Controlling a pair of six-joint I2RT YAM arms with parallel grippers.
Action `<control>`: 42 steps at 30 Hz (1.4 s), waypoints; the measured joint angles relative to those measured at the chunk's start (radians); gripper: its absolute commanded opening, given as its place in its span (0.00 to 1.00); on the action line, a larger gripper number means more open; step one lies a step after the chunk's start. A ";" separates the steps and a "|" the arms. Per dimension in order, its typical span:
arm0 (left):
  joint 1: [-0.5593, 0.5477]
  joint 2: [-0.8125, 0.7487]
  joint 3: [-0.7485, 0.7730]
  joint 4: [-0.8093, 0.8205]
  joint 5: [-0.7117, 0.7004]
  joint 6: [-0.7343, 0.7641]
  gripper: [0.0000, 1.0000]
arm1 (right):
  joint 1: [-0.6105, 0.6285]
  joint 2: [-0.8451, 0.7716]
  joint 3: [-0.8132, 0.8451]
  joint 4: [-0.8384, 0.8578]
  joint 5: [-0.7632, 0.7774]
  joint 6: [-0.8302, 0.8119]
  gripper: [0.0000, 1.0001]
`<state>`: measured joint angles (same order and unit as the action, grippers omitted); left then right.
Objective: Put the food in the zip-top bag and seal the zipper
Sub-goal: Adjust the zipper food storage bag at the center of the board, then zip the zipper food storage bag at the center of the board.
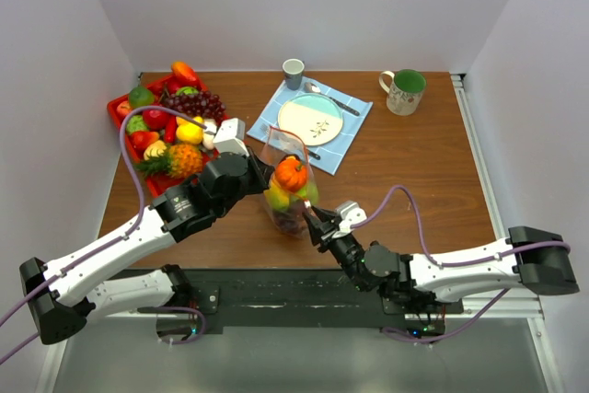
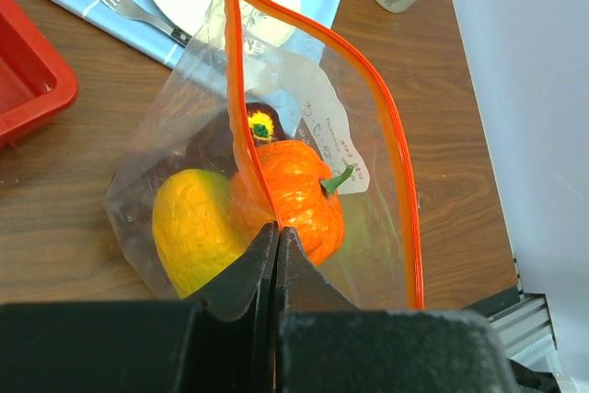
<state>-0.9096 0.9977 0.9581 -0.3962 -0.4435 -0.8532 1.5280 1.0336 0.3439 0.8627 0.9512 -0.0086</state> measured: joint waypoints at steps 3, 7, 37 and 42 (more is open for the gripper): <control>0.000 0.000 0.000 0.005 0.007 0.004 0.00 | -0.005 0.017 0.001 -0.010 -0.002 0.010 0.49; 0.000 0.000 0.000 0.014 0.014 0.005 0.00 | -0.022 0.055 0.006 -0.015 -0.005 0.014 0.49; 0.000 0.060 0.246 -0.284 0.098 -0.240 0.20 | -0.099 0.077 0.023 -0.028 -0.080 0.072 0.00; -0.020 0.065 0.239 -0.332 0.174 -0.383 0.21 | -0.099 0.101 0.039 -0.036 -0.081 0.072 0.00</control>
<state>-0.9295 1.0626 1.1973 -0.7280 -0.2695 -1.2362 1.4292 1.1347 0.3832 0.8265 0.8700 0.0639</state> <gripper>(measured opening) 0.193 0.010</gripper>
